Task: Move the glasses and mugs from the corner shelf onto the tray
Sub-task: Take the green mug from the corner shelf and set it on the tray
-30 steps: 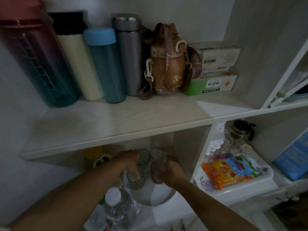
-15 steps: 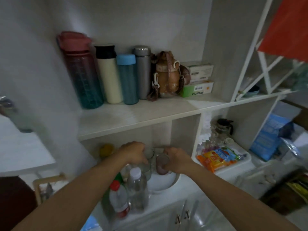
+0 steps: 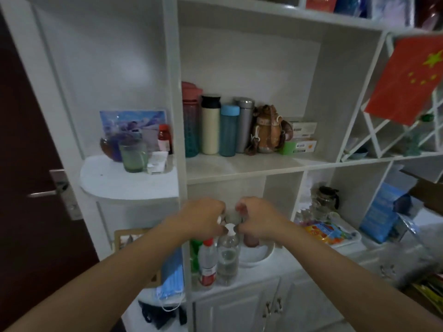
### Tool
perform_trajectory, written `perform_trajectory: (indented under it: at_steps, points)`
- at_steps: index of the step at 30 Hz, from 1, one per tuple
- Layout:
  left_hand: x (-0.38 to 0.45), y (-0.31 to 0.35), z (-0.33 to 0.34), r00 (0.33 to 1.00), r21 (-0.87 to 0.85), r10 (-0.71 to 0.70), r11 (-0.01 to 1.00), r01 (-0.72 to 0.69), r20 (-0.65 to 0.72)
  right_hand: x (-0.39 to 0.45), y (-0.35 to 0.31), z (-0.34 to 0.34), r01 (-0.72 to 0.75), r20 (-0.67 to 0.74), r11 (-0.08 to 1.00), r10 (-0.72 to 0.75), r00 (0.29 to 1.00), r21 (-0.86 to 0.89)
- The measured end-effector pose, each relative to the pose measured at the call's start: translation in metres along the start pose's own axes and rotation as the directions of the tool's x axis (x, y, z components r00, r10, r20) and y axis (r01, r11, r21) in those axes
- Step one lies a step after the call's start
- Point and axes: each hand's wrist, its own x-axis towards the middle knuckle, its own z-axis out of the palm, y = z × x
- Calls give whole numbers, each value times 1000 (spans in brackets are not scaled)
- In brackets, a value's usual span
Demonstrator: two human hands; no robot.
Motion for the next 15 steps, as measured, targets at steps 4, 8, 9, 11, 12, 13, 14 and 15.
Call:
perform_trajectory:
  at_steps: [4,8,9,11,12,13,14,15]
  points:
    - [-42,-12,-37,997,-190,-70,980,63,-29,-5,-31,-13,86,-6,995,-86,996,54]
    - [-71,-36,-72,958,-365,-248,913,181,-146,-10,-45,-20,128,-23,989,-127,992,78]
    - [-73,-45,-78,935,-393,-297,897,203,-194,-10,-45,-20,131,-25,987,-130,991,88]
    - [-71,-66,-85,847,-462,-421,852,246,-324,-11,-44,-19,133,-25,985,-131,991,113]
    - [-67,-77,-86,770,-512,-497,818,262,-400,-12,-43,-19,135,-25,983,-133,991,123]
    - [-62,-88,-86,681,-574,-574,773,269,-455,-12,-43,-18,135,-27,983,-133,991,127]
    - [-56,-99,-85,603,-637,-642,722,270,-473,-13,-42,-18,134,-32,982,-131,991,130]
    - [-50,-109,-82,552,-685,-695,674,277,-460,-13,-41,-17,128,-36,983,-125,992,134]
